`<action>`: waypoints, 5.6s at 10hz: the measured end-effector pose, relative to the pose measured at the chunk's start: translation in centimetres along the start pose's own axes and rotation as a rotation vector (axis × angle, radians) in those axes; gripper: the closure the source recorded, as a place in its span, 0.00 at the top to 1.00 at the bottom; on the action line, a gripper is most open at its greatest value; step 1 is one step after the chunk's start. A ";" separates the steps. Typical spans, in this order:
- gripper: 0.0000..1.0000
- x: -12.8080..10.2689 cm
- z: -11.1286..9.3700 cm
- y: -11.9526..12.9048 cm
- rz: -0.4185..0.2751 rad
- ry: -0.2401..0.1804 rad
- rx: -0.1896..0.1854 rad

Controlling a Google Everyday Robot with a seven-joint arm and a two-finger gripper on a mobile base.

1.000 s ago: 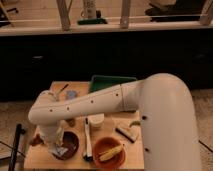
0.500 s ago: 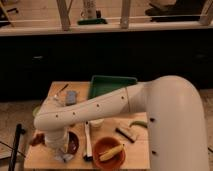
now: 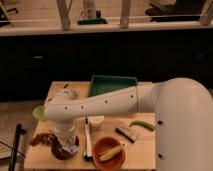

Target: Wipe purple bowl with towel

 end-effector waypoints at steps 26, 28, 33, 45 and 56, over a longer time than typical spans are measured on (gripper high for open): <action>0.00 3.2 -0.9 -2.9 -0.063 0.008 -0.006; 0.00 3.3 -0.8 -5.8 -0.128 0.006 -0.001; 0.00 -1.0 1.0 -6.7 -0.252 -0.050 0.018; 0.00 0.9 -0.5 1.0 -0.155 -0.051 0.041; 0.00 0.9 -0.5 0.9 -0.156 -0.050 0.042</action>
